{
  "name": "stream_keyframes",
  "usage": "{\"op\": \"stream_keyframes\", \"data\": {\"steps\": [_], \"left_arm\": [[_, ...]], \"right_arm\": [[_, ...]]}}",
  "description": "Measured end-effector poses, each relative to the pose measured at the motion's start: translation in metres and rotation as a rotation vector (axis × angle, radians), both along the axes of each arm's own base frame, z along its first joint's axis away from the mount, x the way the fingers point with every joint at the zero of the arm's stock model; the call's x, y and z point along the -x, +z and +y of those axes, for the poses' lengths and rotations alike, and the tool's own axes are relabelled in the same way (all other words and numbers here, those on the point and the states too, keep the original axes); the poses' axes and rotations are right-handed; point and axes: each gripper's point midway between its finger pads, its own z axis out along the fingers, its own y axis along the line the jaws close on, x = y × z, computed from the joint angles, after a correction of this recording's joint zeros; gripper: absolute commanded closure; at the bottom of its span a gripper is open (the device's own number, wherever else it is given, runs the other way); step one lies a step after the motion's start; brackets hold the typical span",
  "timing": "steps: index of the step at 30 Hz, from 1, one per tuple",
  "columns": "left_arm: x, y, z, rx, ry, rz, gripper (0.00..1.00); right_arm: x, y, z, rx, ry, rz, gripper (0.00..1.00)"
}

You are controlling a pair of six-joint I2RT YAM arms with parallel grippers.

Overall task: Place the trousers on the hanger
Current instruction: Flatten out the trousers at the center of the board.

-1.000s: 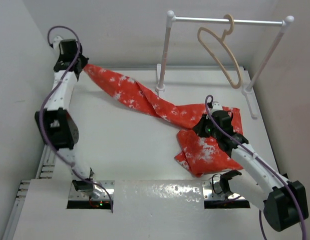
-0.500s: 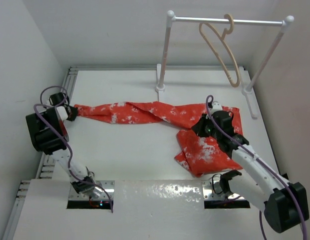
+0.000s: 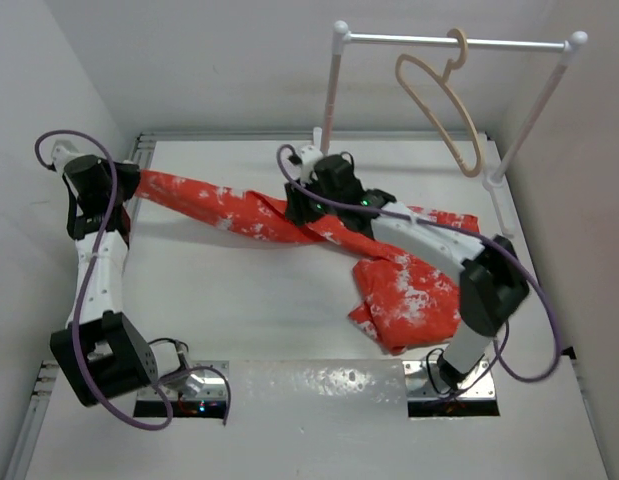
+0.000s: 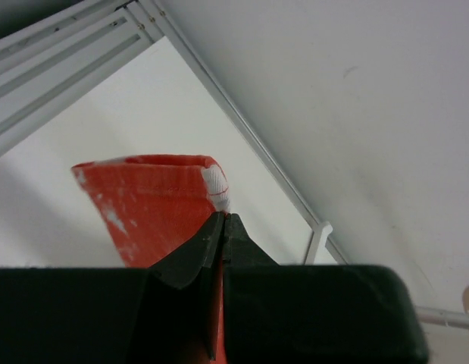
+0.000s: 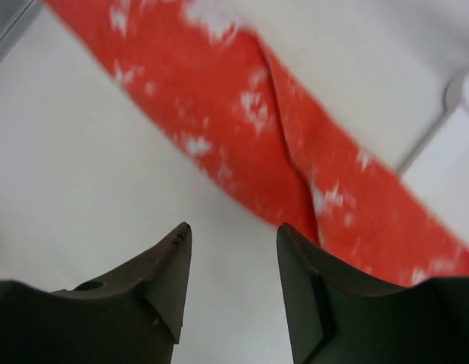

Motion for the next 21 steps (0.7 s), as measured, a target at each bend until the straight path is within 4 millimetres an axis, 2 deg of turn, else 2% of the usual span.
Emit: {"op": "stream_keyframes", "data": {"steps": [2, 6, 9, 13, 21], "left_arm": [[0.008, 0.004, -0.005, 0.001, -0.006, -0.015, 1.0], [0.019, -0.013, -0.013, 0.034, -0.02, 0.023, 1.0], [0.028, -0.019, -0.017, 0.046, -0.021, 0.045, 1.0], [0.035, -0.007, -0.021, 0.038, -0.028, 0.019, 1.0], [0.041, 0.008, -0.027, 0.032, -0.05, -0.013, 1.0]], "right_arm": [[-0.026, 0.003, 0.021, 0.028, 0.033, -0.025, 0.45], [-0.068, -0.005, 0.058, 0.097, 0.114, -0.047, 0.42], [-0.088, -0.014, 0.075, 0.135, 0.155, -0.056, 0.42], [-0.101, -0.028, 0.094, 0.155, 0.214, -0.049, 0.42], [-0.102, -0.083, 0.092, 0.225, 0.234, 0.018, 0.45]]}}
